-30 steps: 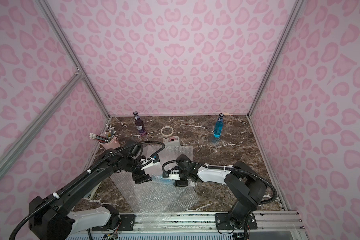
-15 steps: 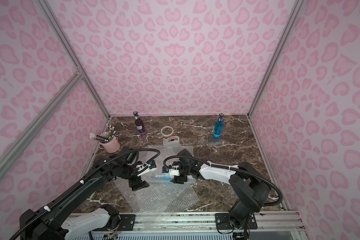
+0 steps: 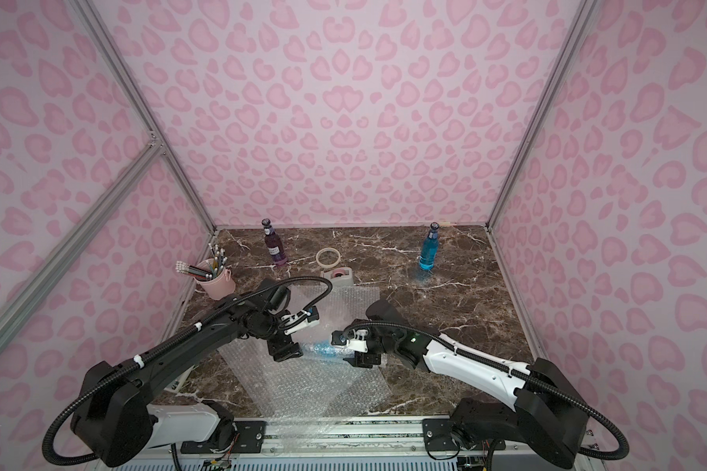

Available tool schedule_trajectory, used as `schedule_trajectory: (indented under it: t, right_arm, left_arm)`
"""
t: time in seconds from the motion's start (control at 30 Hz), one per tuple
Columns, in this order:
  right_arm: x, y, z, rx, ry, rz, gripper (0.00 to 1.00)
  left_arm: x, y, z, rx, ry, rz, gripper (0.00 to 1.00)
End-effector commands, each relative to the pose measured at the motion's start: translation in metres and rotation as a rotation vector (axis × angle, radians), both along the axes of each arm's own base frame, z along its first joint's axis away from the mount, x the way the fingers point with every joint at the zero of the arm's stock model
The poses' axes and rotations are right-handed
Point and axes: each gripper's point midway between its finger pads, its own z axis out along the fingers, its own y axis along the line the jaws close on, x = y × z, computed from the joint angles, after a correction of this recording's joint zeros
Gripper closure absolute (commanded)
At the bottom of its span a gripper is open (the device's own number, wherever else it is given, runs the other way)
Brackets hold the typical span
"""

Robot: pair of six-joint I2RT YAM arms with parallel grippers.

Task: Wrap wine bottles in bubble wrap
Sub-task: Wrap the wine bottle in bubble wrap.

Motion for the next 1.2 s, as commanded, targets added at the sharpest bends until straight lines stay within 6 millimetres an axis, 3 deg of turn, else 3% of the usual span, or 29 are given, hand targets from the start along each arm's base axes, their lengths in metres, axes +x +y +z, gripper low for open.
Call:
schedule_trajectory:
  t: [0.0, 0.1, 0.23, 0.37, 0.9, 1.17]
  right_arm:
    - [-0.016, -0.018, -0.03, -0.105, 0.069, -0.019, 0.25]
    - [-0.005, -0.02, -0.041, -0.136, 0.017, -0.055, 0.25]
    - [0.012, -0.007, -0.035, -0.085, -0.046, -0.075, 0.25]
    - [0.017, -0.002, -0.04, -0.096, -0.055, -0.071, 0.25]
    - [0.018, 0.009, -0.078, -0.165, 0.097, -0.017, 0.27]
    - [0.011, 0.009, -0.096, -0.248, 0.274, -0.003, 0.32]
  left_arm:
    - [0.013, 0.002, -0.001, 0.026, -0.037, 0.029, 0.21]
    - [0.015, 0.0, -0.002, 0.022, -0.033, 0.037, 0.21]
    - [0.014, -0.003, 0.003, -0.011, -0.041, 0.039, 0.21]
    - [0.009, -0.001, 0.007, -0.015, -0.046, 0.031, 0.21]
    - [-0.01, -0.003, 0.029, -0.087, -0.057, -0.012, 0.2]
    - [-0.022, 0.014, 0.02, -0.053, -0.153, -0.065, 0.19]
